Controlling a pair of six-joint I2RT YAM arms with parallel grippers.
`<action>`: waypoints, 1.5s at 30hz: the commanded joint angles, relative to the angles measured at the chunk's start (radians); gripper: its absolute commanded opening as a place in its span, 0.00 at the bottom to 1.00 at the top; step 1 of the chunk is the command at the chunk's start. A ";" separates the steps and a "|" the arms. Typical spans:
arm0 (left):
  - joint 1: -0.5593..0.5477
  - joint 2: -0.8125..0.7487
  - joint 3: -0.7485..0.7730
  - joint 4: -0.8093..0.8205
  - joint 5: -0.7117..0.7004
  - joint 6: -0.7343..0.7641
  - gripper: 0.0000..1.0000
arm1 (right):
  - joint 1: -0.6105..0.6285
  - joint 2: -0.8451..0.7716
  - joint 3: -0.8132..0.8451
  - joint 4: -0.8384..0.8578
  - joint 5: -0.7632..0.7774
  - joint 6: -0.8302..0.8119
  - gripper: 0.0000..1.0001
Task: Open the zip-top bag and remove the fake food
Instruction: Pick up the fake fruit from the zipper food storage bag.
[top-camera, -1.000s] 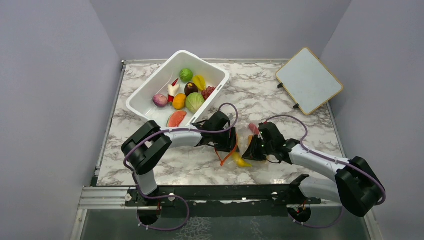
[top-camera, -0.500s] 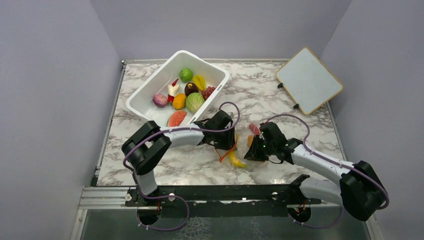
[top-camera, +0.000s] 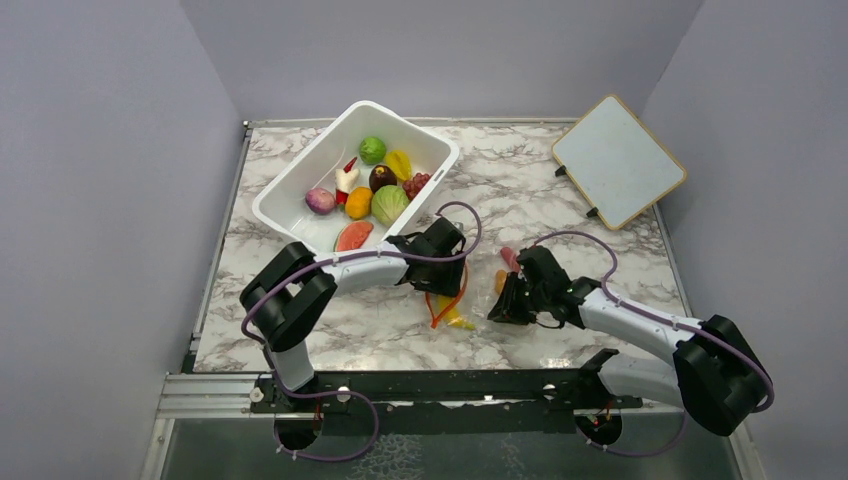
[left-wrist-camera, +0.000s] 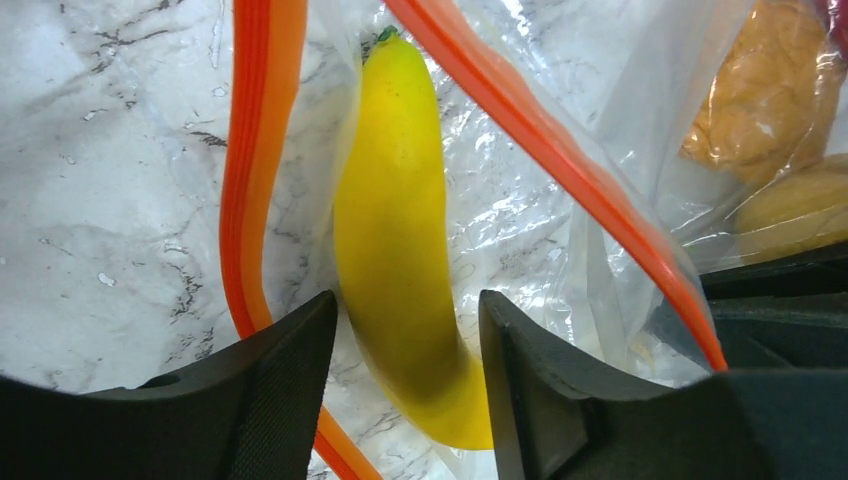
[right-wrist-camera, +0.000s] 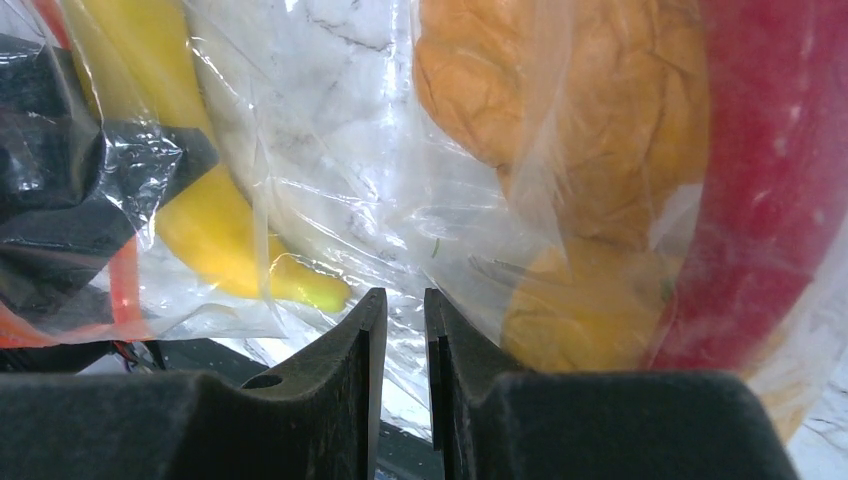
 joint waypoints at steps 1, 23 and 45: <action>-0.012 0.010 0.024 -0.043 -0.018 0.045 0.60 | -0.002 -0.011 -0.019 -0.013 0.050 0.013 0.22; -0.060 0.000 0.068 -0.149 -0.130 0.027 0.58 | -0.002 0.020 0.010 -0.004 0.041 -0.002 0.22; -0.081 -0.001 0.070 -0.141 -0.145 0.026 0.19 | -0.002 -0.118 0.056 0.016 -0.054 -0.037 0.28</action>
